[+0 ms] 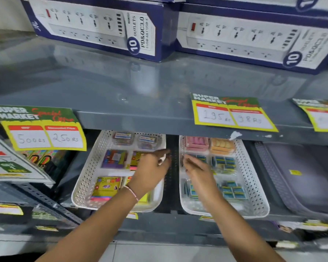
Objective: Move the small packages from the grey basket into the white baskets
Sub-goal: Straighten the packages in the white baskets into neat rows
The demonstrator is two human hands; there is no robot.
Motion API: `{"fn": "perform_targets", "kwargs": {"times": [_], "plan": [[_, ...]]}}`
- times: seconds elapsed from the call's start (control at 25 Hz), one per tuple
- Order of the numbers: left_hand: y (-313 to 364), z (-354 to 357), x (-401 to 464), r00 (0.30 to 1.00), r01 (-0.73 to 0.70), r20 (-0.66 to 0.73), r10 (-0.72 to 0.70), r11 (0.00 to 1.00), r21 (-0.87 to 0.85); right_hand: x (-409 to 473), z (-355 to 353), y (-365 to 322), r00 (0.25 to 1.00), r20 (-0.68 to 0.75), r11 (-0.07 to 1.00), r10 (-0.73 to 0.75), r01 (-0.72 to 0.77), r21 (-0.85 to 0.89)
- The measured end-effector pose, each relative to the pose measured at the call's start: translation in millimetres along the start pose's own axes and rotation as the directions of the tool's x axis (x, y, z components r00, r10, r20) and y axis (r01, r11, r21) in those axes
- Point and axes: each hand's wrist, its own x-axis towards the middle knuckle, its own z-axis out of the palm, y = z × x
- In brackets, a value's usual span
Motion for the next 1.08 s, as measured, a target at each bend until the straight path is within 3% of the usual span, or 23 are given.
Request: {"fn": "perform_targets", "kwargs": {"times": [0.08,0.16,0.24,0.28,0.36,0.44,0.52,0.6,0.64,0.72,0.8,0.84,0.88,0.96,1.08], "plan": [[16,25,-1,0.979,-0.136,0.165,0.119,0.986,0.099,10,-47,7,0.996,0.083,0.912,-0.033,0.064,-0.404],[25,47,-2,0.944,-0.238,0.287,0.163,0.939,0.25,16,-77,13,0.979,0.192,0.636,0.066,0.107,-0.764],[26,70,-4,0.879,-0.339,0.465,0.108,0.828,0.447,21,-86,17,0.944,0.278,0.353,0.179,0.202,-0.914],[26,77,-6,0.845,-0.364,0.532,0.045,0.778,0.512,23,-84,20,0.923,0.317,0.282,0.217,0.252,-0.926],[25,84,-7,0.825,-0.362,0.565,-0.022,0.747,0.557,29,-75,23,0.906,0.346,0.251,0.244,0.286,-0.925],[27,79,-6,0.863,-0.32,0.503,0.045,0.818,0.478,32,-68,19,0.909,0.363,0.263,0.205,0.306,-0.915],[34,63,-4,0.949,-0.137,0.312,0.045,0.95,0.279,34,-67,16,0.91,0.376,0.267,0.173,0.324,-0.908],[40,47,-7,0.99,0.082,0.106,-0.089,0.994,0.071,31,-71,11,0.9,0.414,0.317,0.14,0.355,-0.88],[40,42,-10,0.989,0.142,0.049,-0.142,0.99,0.003,28,-75,7,0.895,0.431,0.371,0.112,0.365,-0.854],[41,42,-14,0.982,0.183,0.05,-0.181,0.983,-0.033,26,-85,1,0.918,0.395,0.647,-0.024,0.316,-0.694],[41,48,-14,0.969,0.218,0.144,-0.2,0.968,-0.122,24,-94,-5,0.972,0.201,0.925,-0.12,0.183,-0.332],[41,52,-14,0.962,0.216,0.203,-0.183,0.964,-0.155,24,-96,-5,0.993,0.107,0.99,-0.058,0.071,-0.124],[42,56,-12,0.956,0.177,0.26,-0.139,0.976,-0.129,25,-98,-2,0.994,0.076,0.994,0.074,-0.08,0.073],[43,68,-6,0.935,0.015,0.352,-0.04,0.997,0.073,25,-91,14,0.933,0.114,0.867,0.34,-0.358,0.346],[48,87,2,0.886,-0.167,0.462,-0.045,0.898,0.407,25,-82,35,0.88,0.094,0.726,0.466,-0.441,0.528]]}}
